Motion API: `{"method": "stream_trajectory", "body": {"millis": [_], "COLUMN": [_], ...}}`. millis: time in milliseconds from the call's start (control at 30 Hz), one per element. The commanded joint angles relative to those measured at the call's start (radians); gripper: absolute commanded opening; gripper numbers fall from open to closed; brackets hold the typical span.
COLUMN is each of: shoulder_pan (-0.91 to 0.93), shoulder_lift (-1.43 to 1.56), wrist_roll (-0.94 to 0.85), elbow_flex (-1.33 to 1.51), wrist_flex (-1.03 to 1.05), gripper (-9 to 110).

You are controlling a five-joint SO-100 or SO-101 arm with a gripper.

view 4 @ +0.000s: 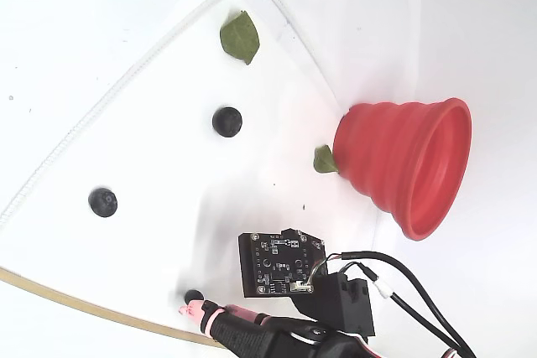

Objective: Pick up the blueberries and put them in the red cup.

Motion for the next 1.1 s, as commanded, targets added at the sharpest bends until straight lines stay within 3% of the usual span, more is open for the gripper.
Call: {"method": "stream_trajectory", "body": {"millis": [0, 1067], "shoulder_pan": [-0.012, -0.006], "shoulder_lift": [-0.005, -0.127], "wrist_roll": [-0.009, -0.035], "elbow_flex": [-0.038, -0.058], "wrist_flex": [-0.021, -0.126], "gripper": [19, 18]}}
